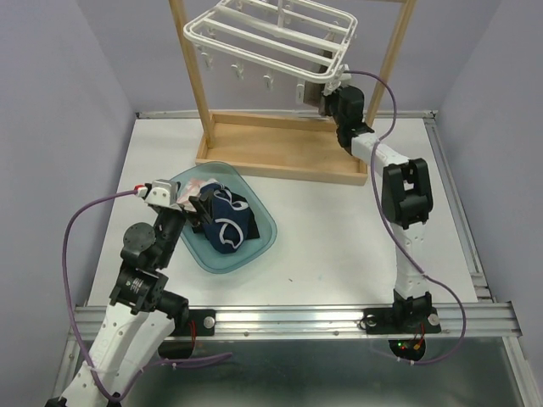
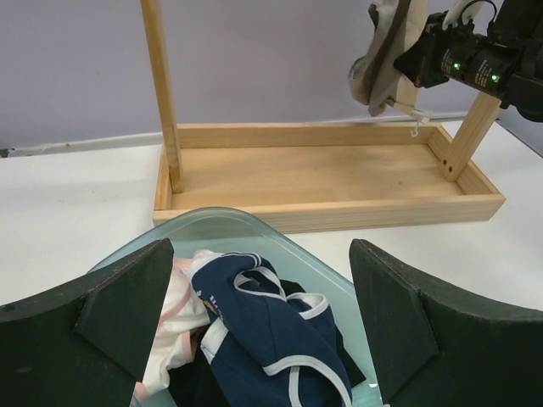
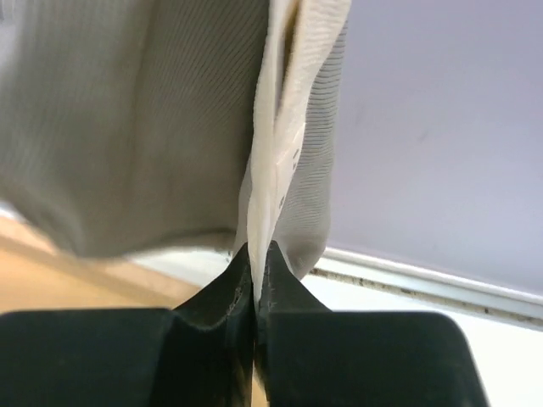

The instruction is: Remove the underwear clipped to the hanger

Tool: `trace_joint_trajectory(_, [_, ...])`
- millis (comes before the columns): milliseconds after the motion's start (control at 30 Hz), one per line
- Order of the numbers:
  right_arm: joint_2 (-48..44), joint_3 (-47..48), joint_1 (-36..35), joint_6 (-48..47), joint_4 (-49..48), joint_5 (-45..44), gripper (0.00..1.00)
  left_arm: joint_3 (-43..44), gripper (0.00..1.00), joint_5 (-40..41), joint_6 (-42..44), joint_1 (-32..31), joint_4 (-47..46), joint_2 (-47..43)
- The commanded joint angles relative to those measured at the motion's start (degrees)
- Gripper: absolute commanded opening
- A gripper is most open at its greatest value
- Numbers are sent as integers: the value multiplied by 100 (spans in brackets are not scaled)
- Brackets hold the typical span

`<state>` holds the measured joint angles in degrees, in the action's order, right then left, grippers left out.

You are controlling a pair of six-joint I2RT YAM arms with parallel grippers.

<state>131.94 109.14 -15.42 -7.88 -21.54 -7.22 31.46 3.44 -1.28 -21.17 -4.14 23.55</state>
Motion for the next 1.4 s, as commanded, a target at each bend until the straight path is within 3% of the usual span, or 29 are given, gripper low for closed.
trace_joint_trajectory(0, [-1001, -586, 74, -21, -263, 291, 1, -35, 96, -265, 93, 78, -421, -17])
trace_joint_trajectory(367, [-3129, -2441, 74, 374, 88, 906, 1, -70, 96, -818, 5, 157, -491, -211])
trace_joint_trajectory(800, [-5423, -3857, 74, 639, 1115, 2487, 1, -79, 95, -2374, -750, 148, -1351, 97])
trace_joint_trajectory(1067, [-5872, -3699, 65, 1120, 1697, 4244, 1, 149, 95, -3156, -1471, 139, -1923, 580])
trace_joint_trajectory(1367, [-5890, -3707, -461, 1833, 1706, 4467, 1, 526, 95, -3141, -1824, -255, -2530, 1432])
